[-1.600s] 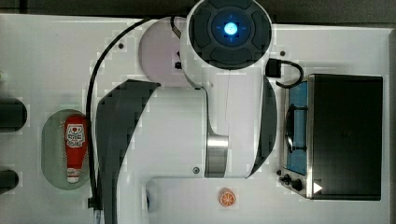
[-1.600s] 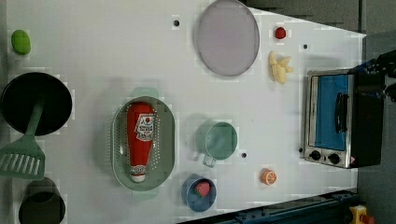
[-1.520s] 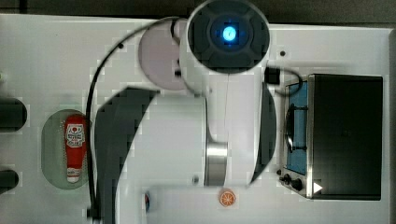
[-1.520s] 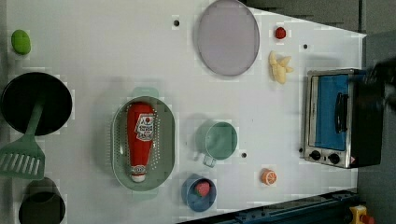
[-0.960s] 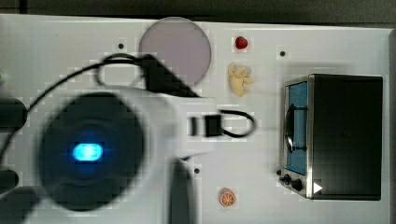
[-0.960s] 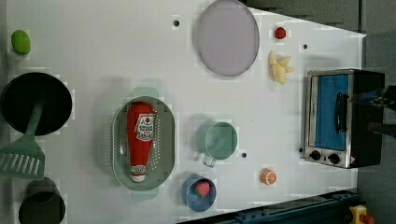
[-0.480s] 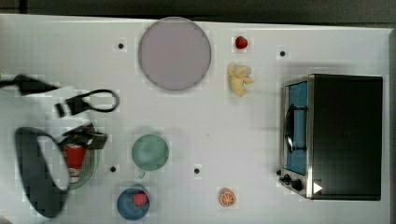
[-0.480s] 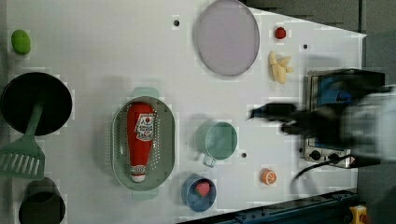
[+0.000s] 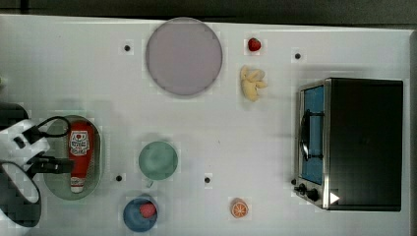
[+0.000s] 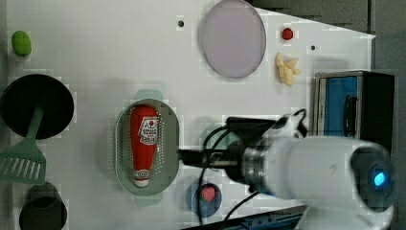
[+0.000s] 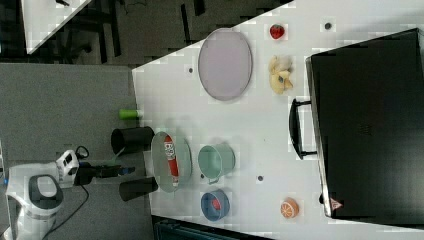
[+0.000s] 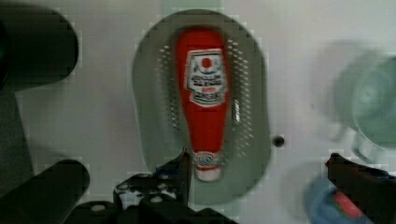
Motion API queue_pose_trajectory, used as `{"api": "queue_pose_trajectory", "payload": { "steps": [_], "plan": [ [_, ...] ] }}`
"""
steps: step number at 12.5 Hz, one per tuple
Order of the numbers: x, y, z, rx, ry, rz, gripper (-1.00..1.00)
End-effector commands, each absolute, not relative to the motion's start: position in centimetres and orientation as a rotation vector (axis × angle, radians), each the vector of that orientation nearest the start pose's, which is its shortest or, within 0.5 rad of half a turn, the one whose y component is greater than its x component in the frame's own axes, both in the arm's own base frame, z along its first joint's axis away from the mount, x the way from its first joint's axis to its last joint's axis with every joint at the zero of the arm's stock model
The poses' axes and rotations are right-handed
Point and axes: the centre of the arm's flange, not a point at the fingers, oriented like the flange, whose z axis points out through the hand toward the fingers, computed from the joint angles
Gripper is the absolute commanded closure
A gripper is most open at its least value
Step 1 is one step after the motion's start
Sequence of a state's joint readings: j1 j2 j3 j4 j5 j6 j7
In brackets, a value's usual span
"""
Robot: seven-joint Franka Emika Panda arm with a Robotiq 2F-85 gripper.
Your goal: Pick ketchup from strainer and place it on the table
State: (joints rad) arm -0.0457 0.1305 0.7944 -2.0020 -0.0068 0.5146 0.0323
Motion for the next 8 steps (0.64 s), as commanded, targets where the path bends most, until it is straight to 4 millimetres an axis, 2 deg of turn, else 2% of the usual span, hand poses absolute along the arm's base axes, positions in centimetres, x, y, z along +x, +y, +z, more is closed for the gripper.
{"api": "queue_pose_trajectory", "payload": {
  "steps": [1,5,8],
  "plan": [
    [42.8,37.8,36.4,-3.056,0.115,0.038,-1.0],
    [41.9,37.8,29.7,-3.009,0.0,0.001,-1.0],
    [41.9,38.5,25.6,-2.934,0.012,0.045,-1.0]
  ]
}}
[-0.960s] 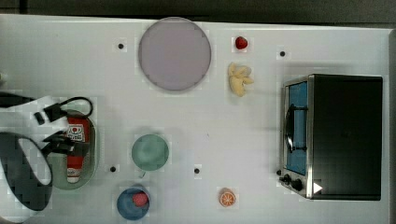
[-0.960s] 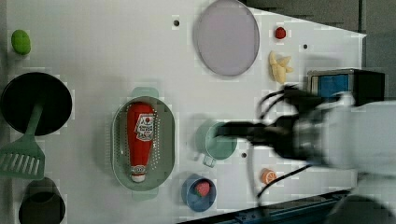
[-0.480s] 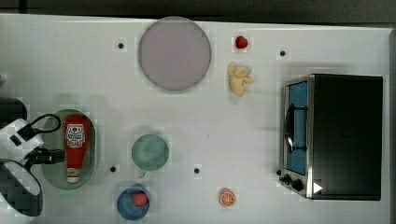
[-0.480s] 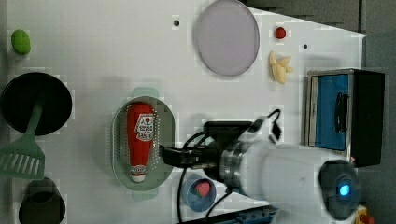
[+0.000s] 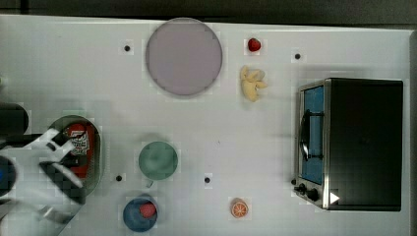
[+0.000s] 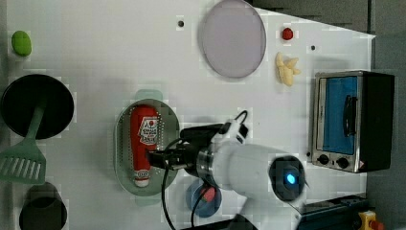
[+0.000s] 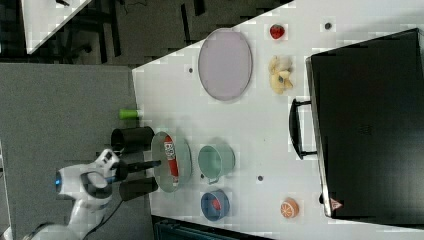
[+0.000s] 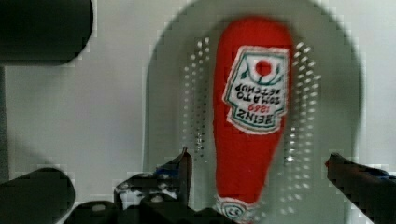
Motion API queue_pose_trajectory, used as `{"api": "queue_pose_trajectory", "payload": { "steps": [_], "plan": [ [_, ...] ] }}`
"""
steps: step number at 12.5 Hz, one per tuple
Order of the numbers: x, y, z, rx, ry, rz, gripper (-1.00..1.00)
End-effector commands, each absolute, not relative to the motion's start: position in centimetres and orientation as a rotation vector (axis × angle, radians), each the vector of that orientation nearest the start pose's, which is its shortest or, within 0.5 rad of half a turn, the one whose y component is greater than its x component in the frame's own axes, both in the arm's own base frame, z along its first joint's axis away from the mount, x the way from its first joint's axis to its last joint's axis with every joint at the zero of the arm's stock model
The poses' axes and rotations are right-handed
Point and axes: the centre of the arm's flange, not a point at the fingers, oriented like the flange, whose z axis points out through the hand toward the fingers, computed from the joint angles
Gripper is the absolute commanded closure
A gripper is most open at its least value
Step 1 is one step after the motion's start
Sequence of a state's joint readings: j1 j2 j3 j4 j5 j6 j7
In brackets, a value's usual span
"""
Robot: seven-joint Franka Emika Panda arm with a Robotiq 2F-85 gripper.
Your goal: Pick ketchup from strainer and place it on the table
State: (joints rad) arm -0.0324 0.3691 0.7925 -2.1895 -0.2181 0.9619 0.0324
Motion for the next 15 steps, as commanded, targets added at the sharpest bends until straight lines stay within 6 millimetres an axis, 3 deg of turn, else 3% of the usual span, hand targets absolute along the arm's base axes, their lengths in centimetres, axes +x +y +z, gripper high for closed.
{"api": "queue_pose_trajectory", "payload": {
  "steps": [1,6,11,12,15],
  "plan": [
    [41.8,38.7,24.4,-2.909,0.012,0.055,-1.0],
    [41.9,38.4,19.0,-2.877,0.048,0.144,-1.0],
    [42.3,38.7,16.0,-2.905,0.06,0.169,-1.0],
    [42.3,38.6,15.6,-2.915,0.057,0.168,-0.92],
    [42.6,39.3,16.4,-2.901,0.048,0.133,-0.2]
  ]
}}
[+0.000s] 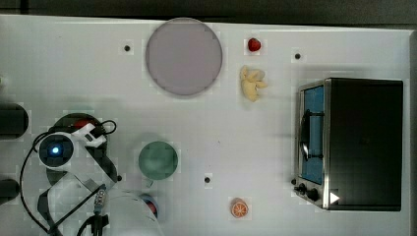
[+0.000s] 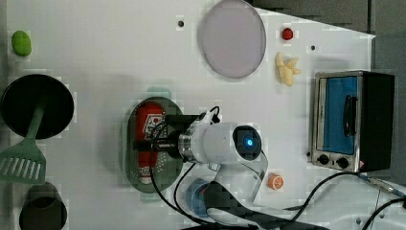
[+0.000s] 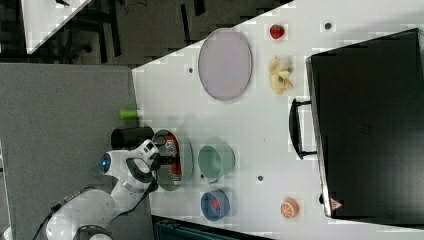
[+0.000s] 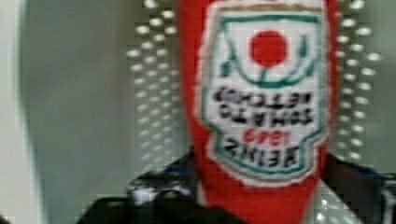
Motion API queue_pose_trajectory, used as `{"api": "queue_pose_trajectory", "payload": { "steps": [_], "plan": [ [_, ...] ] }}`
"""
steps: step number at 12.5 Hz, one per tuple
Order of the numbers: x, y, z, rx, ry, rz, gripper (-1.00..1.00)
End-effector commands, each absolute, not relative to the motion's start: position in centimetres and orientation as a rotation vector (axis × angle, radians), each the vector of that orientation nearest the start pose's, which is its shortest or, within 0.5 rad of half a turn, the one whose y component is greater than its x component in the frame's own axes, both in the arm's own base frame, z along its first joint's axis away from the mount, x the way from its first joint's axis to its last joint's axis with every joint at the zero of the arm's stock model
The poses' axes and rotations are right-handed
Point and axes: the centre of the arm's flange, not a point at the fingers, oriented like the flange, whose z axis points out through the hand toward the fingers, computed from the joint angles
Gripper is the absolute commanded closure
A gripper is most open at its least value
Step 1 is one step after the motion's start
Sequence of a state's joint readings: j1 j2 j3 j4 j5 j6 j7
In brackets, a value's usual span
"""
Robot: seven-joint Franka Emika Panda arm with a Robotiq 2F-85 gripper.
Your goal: Pick ketchup from strainer and place it on the table
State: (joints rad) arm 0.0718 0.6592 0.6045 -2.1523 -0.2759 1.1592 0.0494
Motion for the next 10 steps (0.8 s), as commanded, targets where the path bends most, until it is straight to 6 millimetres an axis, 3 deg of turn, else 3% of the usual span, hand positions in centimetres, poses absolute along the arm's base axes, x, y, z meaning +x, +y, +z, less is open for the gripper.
{"api": "queue_pose_trajectory", "payload": {
  "steps": [1,3,6,8,10],
  "plan": [
    [43.0,39.4,17.3,-2.901,0.045,0.112,-0.12],
    [43.5,39.7,20.1,-2.898,0.043,0.059,-0.12],
    [44.6,39.3,26.6,-2.902,0.12,-0.007,-0.12],
    [45.7,37.7,31.2,-2.915,0.226,-0.032,-0.12],
    [46.9,34.7,35.2,-2.941,0.353,-0.027,-0.12]
  ]
}}
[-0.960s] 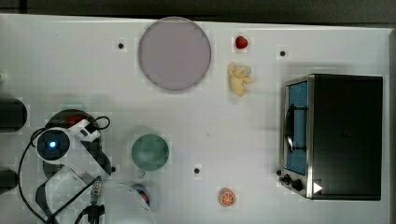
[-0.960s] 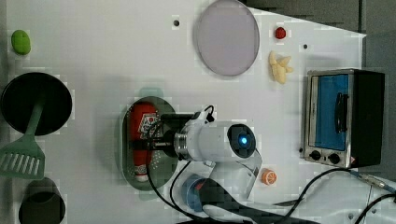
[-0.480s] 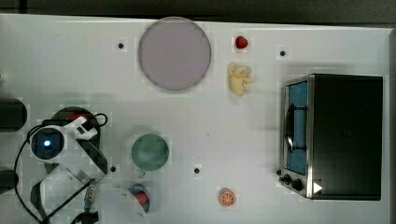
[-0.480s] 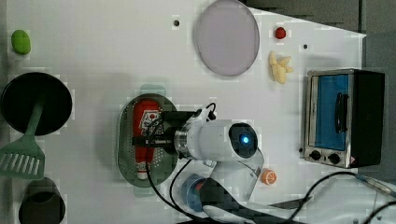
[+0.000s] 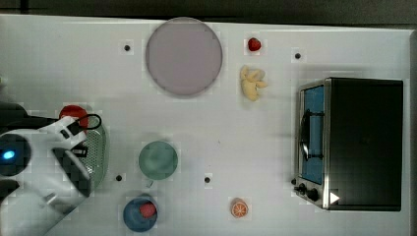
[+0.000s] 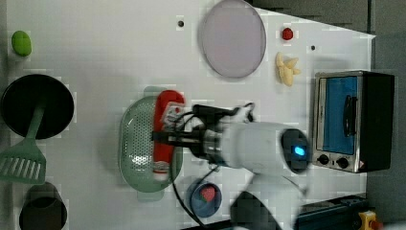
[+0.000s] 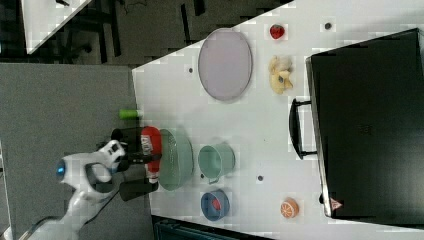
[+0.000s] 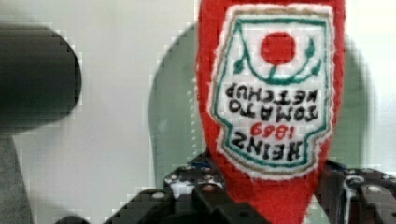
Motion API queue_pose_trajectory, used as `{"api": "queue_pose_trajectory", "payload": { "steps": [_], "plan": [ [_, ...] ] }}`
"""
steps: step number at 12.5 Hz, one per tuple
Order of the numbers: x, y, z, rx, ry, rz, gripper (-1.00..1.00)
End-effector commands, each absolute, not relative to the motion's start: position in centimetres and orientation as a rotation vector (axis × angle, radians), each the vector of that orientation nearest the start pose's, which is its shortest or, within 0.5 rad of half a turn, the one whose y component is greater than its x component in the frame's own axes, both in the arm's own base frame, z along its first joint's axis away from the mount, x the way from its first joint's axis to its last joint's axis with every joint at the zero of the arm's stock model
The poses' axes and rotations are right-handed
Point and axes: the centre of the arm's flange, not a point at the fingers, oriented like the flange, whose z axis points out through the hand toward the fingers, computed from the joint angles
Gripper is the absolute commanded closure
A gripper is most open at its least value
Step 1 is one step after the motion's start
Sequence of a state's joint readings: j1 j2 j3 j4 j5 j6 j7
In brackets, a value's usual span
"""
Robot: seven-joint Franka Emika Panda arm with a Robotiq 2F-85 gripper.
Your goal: Pick ketchup from strainer and place it on the table
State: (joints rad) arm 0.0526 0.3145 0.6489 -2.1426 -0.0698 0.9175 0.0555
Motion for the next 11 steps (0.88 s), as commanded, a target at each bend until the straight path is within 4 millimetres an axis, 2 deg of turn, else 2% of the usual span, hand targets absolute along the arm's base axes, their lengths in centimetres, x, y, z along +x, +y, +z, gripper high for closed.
{"api": "queue_pose_trajectory", "payload": {
  "steps": [1,3,5,7,11],
  "plan": [
    [47.6,32.8,36.7,-2.956,0.421,-0.017,-0.12],
    [49.1,28.5,39.0,-2.982,0.531,-0.033,-0.12],
    [50.9,23.8,40.4,-2.985,0.645,-0.059,-0.12],
    [52.4,18.8,40.5,-2.986,0.771,-0.031,-0.12],
    [54.4,8.4,39.1,-2.936,1.029,0.007,-0.12]
  ]
}}
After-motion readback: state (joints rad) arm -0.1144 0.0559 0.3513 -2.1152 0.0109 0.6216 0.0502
